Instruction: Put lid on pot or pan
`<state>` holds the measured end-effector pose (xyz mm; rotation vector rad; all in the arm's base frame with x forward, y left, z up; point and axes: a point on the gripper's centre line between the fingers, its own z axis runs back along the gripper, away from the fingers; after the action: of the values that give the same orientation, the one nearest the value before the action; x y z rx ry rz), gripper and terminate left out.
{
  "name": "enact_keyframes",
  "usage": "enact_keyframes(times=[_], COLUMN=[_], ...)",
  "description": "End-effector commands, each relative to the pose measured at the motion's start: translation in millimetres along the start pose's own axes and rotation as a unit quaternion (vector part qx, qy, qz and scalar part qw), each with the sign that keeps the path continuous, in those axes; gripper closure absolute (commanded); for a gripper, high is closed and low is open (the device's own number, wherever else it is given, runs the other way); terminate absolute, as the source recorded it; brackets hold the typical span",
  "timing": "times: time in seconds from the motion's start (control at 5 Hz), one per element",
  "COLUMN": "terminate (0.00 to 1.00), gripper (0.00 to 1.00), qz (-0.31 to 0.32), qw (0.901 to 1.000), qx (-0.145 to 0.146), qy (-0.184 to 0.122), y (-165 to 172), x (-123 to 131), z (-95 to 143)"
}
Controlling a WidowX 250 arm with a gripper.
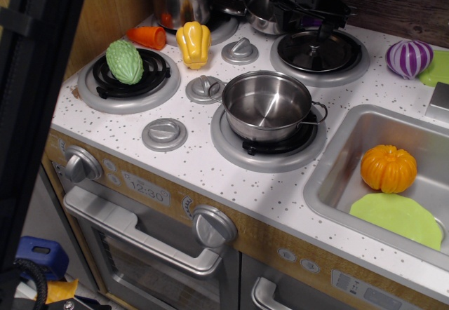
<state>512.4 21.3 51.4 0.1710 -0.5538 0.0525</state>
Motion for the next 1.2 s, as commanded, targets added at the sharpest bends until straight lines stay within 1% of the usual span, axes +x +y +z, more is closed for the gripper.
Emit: enact_keyframes(times=[0.0, 0.4, 0.8, 1.0], terminate=[0.0, 0.0, 0.0, 0.0], gripper=[0.0, 0.0, 0.0, 0.0], qz=[0.0, -0.006, 0.005, 0.023], qw=[1.0, 0.9999, 0.9994, 0.9987], qx=[0.0, 0.004, -0.015, -0.034], qy=[0.0, -0.011, -0.032, -0.032], y=[0.0, -1.9, -10.6, -14.7], x=[0.0, 4.4, 14.2, 15.3], z=[0.0, 1.5, -2.1, -3.8])
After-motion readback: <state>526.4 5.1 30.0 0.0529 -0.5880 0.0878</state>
